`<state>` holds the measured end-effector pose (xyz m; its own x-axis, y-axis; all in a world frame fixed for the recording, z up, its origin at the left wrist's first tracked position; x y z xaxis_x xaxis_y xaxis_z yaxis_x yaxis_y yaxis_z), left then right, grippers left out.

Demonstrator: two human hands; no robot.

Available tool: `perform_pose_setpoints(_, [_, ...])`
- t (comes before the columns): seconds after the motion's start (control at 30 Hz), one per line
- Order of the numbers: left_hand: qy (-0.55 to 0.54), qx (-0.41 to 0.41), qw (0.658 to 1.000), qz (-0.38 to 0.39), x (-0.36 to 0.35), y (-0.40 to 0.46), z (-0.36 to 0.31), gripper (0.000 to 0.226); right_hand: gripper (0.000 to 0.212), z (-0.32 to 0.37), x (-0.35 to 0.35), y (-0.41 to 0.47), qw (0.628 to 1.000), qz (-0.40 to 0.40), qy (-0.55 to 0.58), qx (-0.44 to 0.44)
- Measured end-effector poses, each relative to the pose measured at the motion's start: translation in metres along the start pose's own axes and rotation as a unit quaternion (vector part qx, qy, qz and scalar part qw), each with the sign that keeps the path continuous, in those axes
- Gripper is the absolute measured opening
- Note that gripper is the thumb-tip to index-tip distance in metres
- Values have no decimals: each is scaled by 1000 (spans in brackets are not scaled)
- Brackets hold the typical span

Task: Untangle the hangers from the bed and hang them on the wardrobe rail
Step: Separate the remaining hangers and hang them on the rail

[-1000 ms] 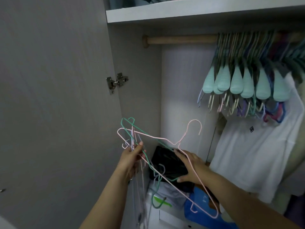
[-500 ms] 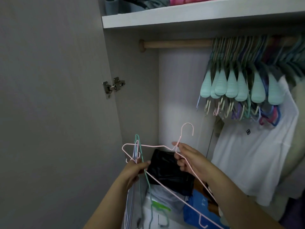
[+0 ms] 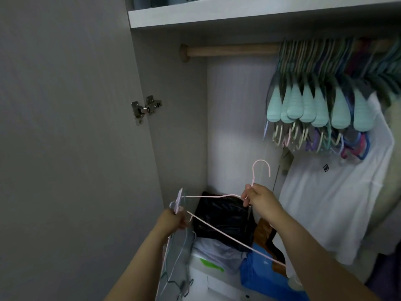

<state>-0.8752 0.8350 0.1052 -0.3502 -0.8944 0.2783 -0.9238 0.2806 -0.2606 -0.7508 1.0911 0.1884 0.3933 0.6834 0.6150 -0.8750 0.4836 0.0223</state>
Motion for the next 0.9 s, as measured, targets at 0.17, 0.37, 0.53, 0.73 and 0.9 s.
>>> perform_pose_setpoints(0.17, [-197,45,968,-152,40,7,9,36,27,-10,14,-1,995,70,-74,13])
perform_pose_setpoints(0.37, [-246,38,962,-110,35,2,-1,31,58,17,-6,-17,983,8,-178,42])
perform_pose_setpoints(0.53, [-263,-18,963,58,-1,-13,-30,35,46,65,-72,-29,948,141,-244,151])
perform_pose_setpoints(0.73, [-352,-134,922,92,-7,-35,-92,36,38,94,-96,-12,941,202,-222,158])
perform_pose_setpoints(0.9, [-414,-112,898,97,-21,-37,-112,31,56,83,-93,7,937,170,-253,167])
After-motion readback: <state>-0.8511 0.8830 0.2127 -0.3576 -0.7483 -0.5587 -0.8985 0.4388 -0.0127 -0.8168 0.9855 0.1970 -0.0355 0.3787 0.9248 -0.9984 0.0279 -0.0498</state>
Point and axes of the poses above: each hand's wrist, its own y-axis towards the middle knuckle, its own x-axis out of the back of the hand, z = x × y, the point moved 6 cm from there along y, towards the middle knuckle, and after that the axes turned 6 degrees about -y, right-handed, at the moved point
